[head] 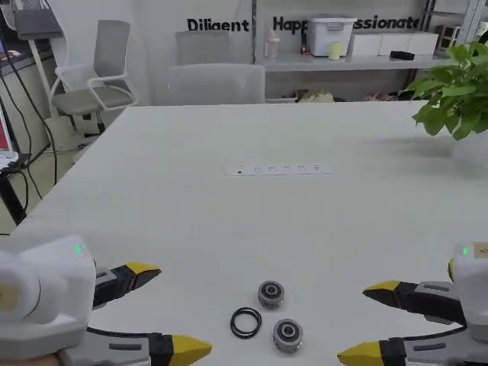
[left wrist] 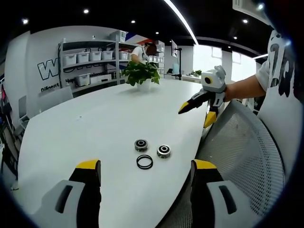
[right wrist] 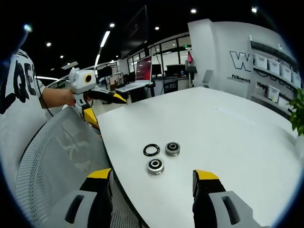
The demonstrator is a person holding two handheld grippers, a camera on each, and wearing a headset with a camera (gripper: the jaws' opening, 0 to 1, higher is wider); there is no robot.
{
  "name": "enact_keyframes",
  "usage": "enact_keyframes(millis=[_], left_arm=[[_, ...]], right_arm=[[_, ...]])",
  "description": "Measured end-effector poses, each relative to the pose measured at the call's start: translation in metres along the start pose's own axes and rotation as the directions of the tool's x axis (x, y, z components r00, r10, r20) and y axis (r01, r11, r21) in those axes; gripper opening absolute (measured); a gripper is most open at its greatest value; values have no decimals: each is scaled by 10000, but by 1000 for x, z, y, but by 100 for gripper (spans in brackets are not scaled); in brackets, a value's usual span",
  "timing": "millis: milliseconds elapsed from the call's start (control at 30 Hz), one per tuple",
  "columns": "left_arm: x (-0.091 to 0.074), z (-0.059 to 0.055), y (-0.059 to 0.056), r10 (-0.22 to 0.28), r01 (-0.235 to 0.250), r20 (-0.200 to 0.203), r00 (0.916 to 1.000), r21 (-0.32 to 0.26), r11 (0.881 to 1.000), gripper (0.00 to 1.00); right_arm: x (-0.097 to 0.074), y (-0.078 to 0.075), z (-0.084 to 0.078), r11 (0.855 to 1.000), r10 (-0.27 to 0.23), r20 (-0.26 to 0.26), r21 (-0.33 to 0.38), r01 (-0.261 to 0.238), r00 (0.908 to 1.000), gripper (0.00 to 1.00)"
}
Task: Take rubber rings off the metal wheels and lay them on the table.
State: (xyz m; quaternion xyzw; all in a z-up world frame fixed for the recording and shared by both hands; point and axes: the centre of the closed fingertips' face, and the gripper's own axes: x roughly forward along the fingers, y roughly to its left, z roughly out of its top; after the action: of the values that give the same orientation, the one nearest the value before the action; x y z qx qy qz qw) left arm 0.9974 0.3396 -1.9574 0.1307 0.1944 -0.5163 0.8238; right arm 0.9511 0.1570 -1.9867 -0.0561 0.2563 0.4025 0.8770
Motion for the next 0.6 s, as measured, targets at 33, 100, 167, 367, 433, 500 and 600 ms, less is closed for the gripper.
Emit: enact_keyframes(millis=[33, 100, 167, 367, 433, 500, 600], left_arm=[[-1, -1, 0, 15, -15, -24, 10000, -25, 10000, 75], [-2, -3, -1, 48, -48, -70, 10000, -54, 10000, 75], [-3, -5, 0, 89, -90, -94, 9999, -86, 9999, 75], [-6, -6, 0, 227, -227, -139, 9996, -8, 9997, 75], [-6, -6, 1, 281, -281, -147, 9995, 15, 9996, 75], [-7, -6, 2, 348, -348, -148, 9993, -5, 9994, 76], [-7, -5, 3, 427, -427, -159, 9990, 51, 9991, 76]], right_arm=[[-2, 0, -1, 10000, -35, -10, -51, 35, 10000, 68], [-4, 1, -2, 9999, -90, -35, -81, 90, 10000, 69], [-7, 1, -3, 9998, -149, -29, -96, 149, 9999, 69], [-10, -1, -4, 9996, -247, 0, -162, 247, 9997, 71], [-10, 0, -5, 9993, -252, -74, -275, 249, 9997, 72], [-11, 1, -5, 9988, -268, -118, -409, 263, 9996, 73], [-12, 3, -4, 9982, -245, -118, -553, 238, 9996, 74]])
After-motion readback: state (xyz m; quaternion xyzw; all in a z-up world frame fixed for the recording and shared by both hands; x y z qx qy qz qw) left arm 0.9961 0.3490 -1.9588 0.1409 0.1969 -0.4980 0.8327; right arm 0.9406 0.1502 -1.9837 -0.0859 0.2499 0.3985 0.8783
